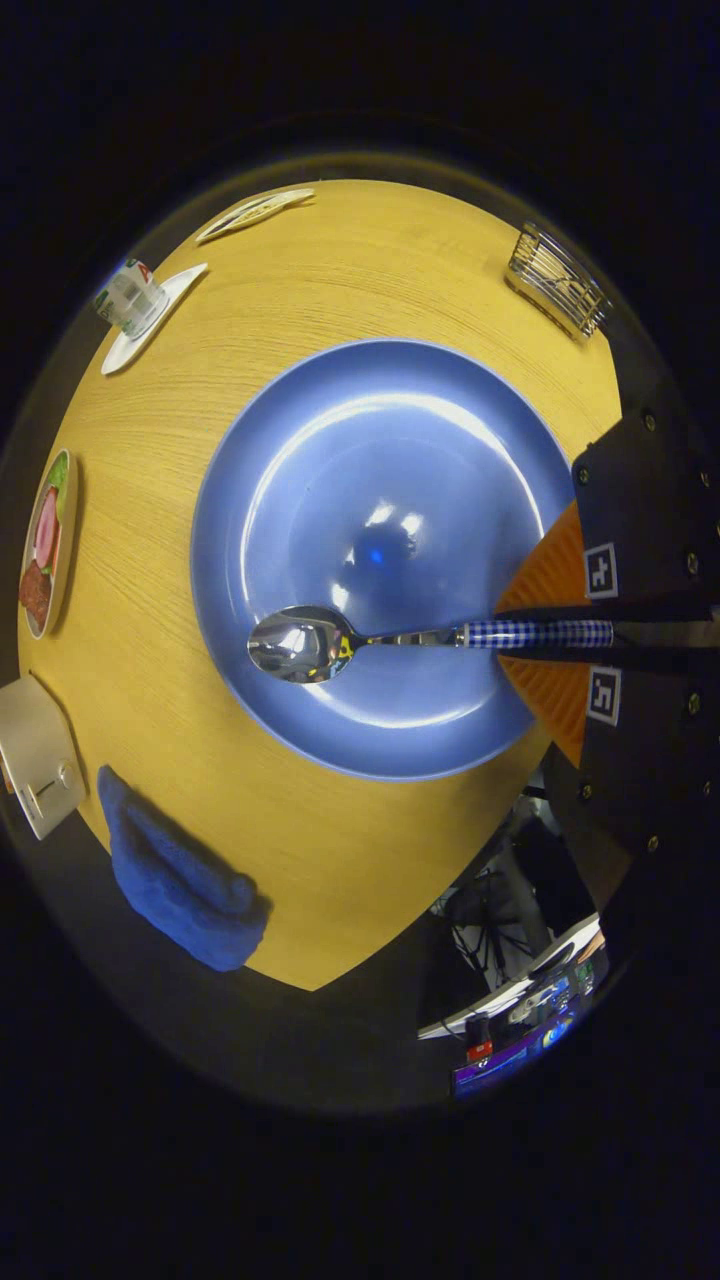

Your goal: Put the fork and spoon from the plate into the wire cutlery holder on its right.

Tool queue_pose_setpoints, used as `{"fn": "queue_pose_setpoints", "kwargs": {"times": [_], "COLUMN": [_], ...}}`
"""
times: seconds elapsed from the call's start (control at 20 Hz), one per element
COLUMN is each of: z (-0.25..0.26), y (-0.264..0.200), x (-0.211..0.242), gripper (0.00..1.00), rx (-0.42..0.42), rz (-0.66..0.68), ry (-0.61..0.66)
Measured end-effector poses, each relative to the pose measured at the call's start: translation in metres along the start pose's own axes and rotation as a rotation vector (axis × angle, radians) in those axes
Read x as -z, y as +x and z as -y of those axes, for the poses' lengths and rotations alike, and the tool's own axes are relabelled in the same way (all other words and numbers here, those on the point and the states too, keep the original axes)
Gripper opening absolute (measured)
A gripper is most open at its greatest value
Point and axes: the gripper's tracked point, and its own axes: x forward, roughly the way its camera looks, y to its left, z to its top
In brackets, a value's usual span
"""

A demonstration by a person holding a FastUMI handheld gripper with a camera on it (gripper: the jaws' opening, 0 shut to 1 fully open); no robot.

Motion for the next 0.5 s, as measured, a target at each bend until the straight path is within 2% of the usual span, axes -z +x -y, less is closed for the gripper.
{"fn": "queue_pose_setpoints", "kwargs": {"times": [0.05, 0.1, 0.4, 0.5], "z": [0.002, 0.004, 0.035, 0.052], "y": [0.0, -0.007, -0.054, -0.075], "x": [-0.004, -0.004, 0.014, 0.026], "gripper": [0.11, 0.02, 0.01, 0.01], "rx": [0.003, 0.009, 0.077, 0.107], "rz": [0.014, 0.02, -0.031, -0.042], "ry": [-0.001, -0.011, -0.118, -0.117]}}
